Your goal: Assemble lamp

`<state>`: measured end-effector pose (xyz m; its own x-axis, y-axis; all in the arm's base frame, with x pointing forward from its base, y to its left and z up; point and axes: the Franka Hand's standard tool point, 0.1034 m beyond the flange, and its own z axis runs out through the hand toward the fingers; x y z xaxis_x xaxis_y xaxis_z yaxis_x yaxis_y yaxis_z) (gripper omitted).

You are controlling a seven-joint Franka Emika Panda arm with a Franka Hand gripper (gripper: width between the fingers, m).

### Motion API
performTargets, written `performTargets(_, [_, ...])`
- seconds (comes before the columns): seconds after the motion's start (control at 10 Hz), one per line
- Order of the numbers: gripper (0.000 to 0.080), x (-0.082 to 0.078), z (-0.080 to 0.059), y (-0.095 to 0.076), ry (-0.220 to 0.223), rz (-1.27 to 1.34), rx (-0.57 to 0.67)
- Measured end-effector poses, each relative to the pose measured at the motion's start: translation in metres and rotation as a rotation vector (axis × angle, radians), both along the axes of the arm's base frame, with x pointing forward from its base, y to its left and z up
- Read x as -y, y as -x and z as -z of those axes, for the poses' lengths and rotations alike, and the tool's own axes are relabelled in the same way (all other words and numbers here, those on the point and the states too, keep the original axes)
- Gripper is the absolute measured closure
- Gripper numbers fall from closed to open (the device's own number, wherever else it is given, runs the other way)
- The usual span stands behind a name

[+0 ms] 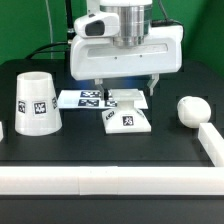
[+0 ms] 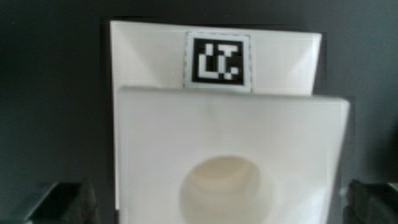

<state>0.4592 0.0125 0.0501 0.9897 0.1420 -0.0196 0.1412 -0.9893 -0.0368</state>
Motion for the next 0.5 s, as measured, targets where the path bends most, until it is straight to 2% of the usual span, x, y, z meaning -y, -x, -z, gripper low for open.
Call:
performTargets(0.1, [0.01, 0.0006, 0.0001, 0.0, -0.003, 0.004, 0.0])
performTargets(0.3, [0.0266, 0.0004, 0.0002, 0.0001, -0.004, -0.003, 0.0])
performTargets(0.5, [0.0266, 0.0003, 0.0002, 0.0001, -0.004, -0.003, 0.0])
